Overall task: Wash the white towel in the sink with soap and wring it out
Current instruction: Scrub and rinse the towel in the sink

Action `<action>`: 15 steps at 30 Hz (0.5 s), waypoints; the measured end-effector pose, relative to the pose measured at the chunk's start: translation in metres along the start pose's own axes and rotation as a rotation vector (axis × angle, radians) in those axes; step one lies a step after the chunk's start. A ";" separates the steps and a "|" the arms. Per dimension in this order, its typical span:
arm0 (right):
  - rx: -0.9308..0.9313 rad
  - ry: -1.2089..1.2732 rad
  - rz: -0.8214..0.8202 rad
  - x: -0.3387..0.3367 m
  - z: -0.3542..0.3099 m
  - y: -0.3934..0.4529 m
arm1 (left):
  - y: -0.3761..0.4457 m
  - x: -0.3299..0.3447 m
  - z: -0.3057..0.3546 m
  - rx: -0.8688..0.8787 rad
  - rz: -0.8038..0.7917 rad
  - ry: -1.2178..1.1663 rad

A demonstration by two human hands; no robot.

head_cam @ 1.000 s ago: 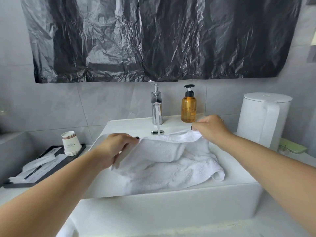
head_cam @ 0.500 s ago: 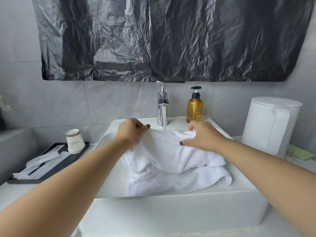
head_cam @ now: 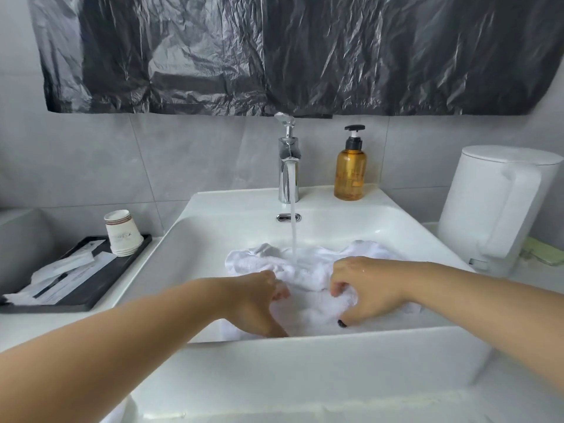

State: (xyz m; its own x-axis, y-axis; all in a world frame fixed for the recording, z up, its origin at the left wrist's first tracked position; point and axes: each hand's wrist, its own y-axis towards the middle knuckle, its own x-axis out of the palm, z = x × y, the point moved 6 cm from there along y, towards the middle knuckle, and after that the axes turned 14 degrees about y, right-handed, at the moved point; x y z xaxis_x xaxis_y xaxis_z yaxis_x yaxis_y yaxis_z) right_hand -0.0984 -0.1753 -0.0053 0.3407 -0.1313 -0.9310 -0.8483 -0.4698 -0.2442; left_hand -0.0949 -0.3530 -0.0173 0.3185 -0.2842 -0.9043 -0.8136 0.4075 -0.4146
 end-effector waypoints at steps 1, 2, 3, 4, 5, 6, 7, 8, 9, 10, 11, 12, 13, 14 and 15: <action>0.022 -0.007 -0.006 0.001 0.004 -0.003 | 0.003 0.001 0.000 0.004 0.023 0.037; 0.056 -0.007 -0.016 0.002 0.009 -0.002 | 0.005 0.000 0.003 0.015 0.050 0.101; 0.086 -0.022 -0.029 0.002 0.012 -0.001 | 0.007 -0.001 0.006 0.024 0.077 0.178; 0.098 -0.065 -0.041 0.005 0.015 0.003 | 0.010 -0.003 0.009 0.023 0.112 0.243; 0.090 -0.122 -0.040 0.006 0.014 0.008 | 0.012 -0.006 0.009 0.001 0.153 0.289; 0.075 -0.187 -0.018 0.007 0.014 0.013 | 0.013 -0.012 0.008 -0.035 0.212 0.310; 0.054 -0.241 0.029 0.006 0.014 0.017 | 0.013 -0.020 0.005 -0.077 0.277 0.296; 0.030 -0.264 0.097 0.002 0.014 0.021 | 0.011 -0.030 -0.001 -0.117 0.351 0.248; 0.023 -0.256 0.171 -0.005 0.014 0.022 | 0.007 -0.040 -0.008 -0.156 0.427 0.180; 0.031 -0.216 0.255 -0.016 0.014 0.021 | 0.002 -0.051 -0.014 -0.186 0.500 0.111; 0.056 -0.125 0.331 -0.028 0.014 0.017 | -0.004 -0.061 -0.020 -0.205 0.575 0.049; 0.070 -0.003 0.393 -0.040 0.016 0.013 | -0.010 -0.069 -0.025 -0.213 0.642 -0.003; 0.067 0.120 0.450 -0.050 0.016 0.009 | -0.016 -0.076 -0.028 -0.212 0.701 -0.044; 0.039 0.206 0.508 -0.059 0.015 0.004 | -0.024 -0.083 -0.029 -0.205 0.755 -0.068; 0.004 0.269 0.561 -0.068 0.012 -0.001 | -0.030 -0.090 -0.029 -0.198 0.792 -0.070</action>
State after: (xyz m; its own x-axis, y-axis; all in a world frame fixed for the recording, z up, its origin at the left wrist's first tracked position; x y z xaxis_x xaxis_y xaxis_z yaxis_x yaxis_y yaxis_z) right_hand -0.1255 -0.1554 0.0549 -0.0673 -0.5729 -0.8169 -0.9291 -0.2623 0.2605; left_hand -0.1132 -0.3653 0.0794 -0.3622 0.0813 -0.9285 -0.8790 0.3017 0.3693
